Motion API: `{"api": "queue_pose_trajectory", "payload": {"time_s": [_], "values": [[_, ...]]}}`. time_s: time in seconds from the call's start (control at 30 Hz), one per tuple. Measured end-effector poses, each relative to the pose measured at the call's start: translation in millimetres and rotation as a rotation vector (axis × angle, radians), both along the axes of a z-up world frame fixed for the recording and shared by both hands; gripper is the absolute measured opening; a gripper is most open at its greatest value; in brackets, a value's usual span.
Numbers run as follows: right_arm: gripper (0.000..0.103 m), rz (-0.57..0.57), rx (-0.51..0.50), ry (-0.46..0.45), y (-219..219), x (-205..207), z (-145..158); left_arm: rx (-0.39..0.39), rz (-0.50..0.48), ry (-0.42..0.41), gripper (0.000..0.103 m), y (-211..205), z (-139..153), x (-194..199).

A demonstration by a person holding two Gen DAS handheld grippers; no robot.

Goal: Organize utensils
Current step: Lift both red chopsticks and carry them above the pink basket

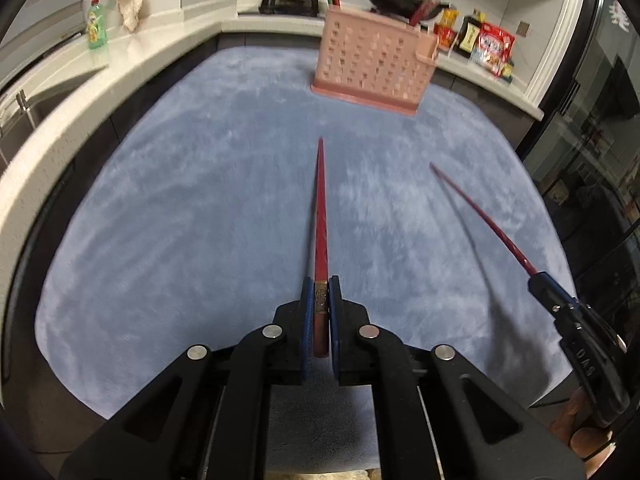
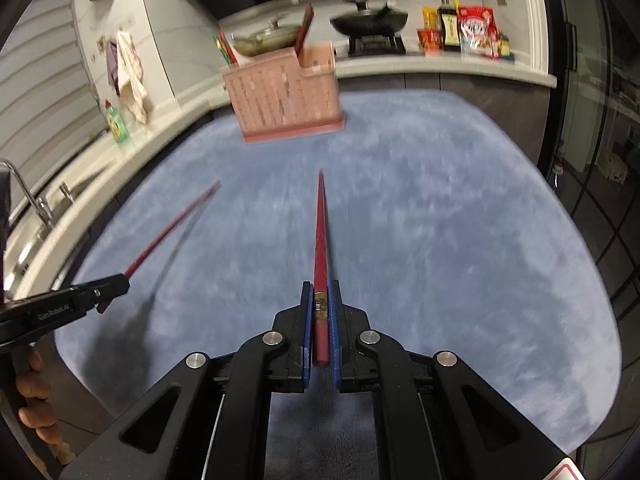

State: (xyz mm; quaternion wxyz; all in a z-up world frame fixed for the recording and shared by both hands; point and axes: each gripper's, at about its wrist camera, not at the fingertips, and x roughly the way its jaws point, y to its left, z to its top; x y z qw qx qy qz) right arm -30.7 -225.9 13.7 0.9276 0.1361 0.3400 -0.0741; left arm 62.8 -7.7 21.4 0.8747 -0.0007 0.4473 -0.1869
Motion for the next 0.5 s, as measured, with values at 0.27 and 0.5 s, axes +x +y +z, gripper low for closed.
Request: {"api": "queue_pose_trajectory", "payload": {"time_s": [0.27, 0.5], "values": [[0.007, -0.004, -0.017, -0.132, -12.2, 9.2, 65.1, -0.049, 0.005, -0.107, 0.007, 6.6, 59.9, 11.4], [0.007, 0.008, -0.031, -0.225, -21.0, 23.5, 112.9, -0.071, 0.005, -0.190, 0.007, 4.3, 104.1, 33.0]]}}
